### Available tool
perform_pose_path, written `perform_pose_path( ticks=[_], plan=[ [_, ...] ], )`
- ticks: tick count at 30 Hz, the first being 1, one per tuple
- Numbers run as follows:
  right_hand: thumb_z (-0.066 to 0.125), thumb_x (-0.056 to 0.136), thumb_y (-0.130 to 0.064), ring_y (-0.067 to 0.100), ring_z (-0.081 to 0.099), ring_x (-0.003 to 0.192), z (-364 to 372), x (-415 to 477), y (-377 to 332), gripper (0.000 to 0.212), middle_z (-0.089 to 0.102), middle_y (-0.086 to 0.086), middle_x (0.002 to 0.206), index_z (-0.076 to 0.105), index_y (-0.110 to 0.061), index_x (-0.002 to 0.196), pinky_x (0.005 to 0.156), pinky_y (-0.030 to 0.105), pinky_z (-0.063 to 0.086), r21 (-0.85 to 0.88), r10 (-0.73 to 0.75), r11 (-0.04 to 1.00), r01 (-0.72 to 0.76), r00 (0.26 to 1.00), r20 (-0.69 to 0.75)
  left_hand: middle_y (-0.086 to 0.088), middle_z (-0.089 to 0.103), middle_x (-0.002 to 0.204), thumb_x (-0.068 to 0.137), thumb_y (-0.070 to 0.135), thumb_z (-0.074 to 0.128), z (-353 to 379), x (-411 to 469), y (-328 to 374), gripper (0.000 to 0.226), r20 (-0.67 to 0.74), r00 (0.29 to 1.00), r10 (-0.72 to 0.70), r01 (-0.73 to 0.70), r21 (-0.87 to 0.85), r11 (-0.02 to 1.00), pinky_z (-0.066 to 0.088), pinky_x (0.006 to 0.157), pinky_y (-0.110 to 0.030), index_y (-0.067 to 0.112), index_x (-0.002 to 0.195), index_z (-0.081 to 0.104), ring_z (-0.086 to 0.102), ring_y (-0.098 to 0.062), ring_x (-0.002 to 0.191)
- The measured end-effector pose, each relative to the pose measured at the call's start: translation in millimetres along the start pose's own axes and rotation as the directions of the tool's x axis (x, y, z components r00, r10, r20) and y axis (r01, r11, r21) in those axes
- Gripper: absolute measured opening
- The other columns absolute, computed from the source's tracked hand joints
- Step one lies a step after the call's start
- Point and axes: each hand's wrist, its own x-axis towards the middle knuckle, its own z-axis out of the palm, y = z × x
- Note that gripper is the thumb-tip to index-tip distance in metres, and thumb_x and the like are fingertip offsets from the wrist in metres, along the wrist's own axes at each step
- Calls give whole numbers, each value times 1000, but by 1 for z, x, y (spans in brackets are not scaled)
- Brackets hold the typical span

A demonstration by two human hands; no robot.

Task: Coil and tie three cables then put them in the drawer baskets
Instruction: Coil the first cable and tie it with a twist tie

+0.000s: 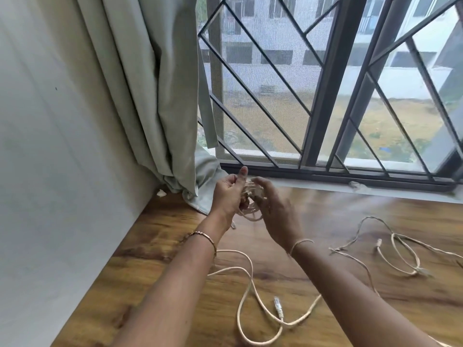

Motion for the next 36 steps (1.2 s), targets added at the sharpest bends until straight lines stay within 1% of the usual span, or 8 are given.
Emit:
perform_pose_path(
  ticks=[4,8,14,19,22,27,31,36],
  plan=[
    [41,92,-26,23,65,83,9,-5,-3,36,68,2,100,46,-30,128,71,41,54,161,114,982,-101,991,-73,-5,50,51,65,63,67,2,-4,-5,52,88,996,12,-5,-75,997,38,41,-21,13,67,53,44,-12,40],
    [39,89,-18,19,66,73,14,-7,-5,34,65,-6,93,49,-37,115,67,46,55,264,235,946,-189,959,-157,4,62,57,48,63,82,-1,-6,-16,66,188,974,124,-110,-87,990,45,47,-17,9,77,57,53,-6,48],
    [42,94,-22,21,63,71,17,-7,-9,22,62,-9,81,52,-24,114,66,43,50,282,379,908,-310,895,-236,0,69,80,65,30,77,0,-8,-19,37,205,969,140,-144,0,990,51,64,-17,8,92,64,62,-4,70],
    [43,97,-7,7,53,66,19,-5,-9,19,56,-15,77,53,-9,113,69,37,45,307,405,896,-320,872,-274,-9,73,97,82,25,73,-2,-8,-25,32,162,963,214,-245,201,949,56,81,-32,8,107,65,68,-15,88],
    [42,97,-10,17,59,71,21,-4,-11,18,55,-18,78,49,-14,114,69,36,48,318,436,880,-353,867,-243,-3,72,97,85,27,65,-4,-5,-32,29,124,958,260,-288,360,887,57,82,-39,15,111,65,69,-16,90],
    [44,92,5,7,48,81,23,2,-13,17,54,5,96,51,-4,104,75,-1,33,341,416,892,-296,833,-365,-6,71,100,90,9,62,5,-3,-32,23,92,961,263,-278,362,890,58,81,-38,18,110,63,69,-15,87],
    [44,91,1,15,51,79,23,6,-5,18,56,6,91,49,-15,97,73,11,37,318,409,899,-299,834,-370,-6,69,106,88,8,63,10,-1,-33,29,97,952,289,-303,412,859,53,88,-28,12,117,61,66,-18,99],
    [48,92,0,15,52,73,19,6,3,9,56,-3,81,53,-8,94,69,25,41,321,424,894,-314,826,-372,-9,68,111,88,2,59,8,-3,-38,36,114,946,305,-322,449,833,52,93,-37,8,123,57,65,-21,102]
  ],
)
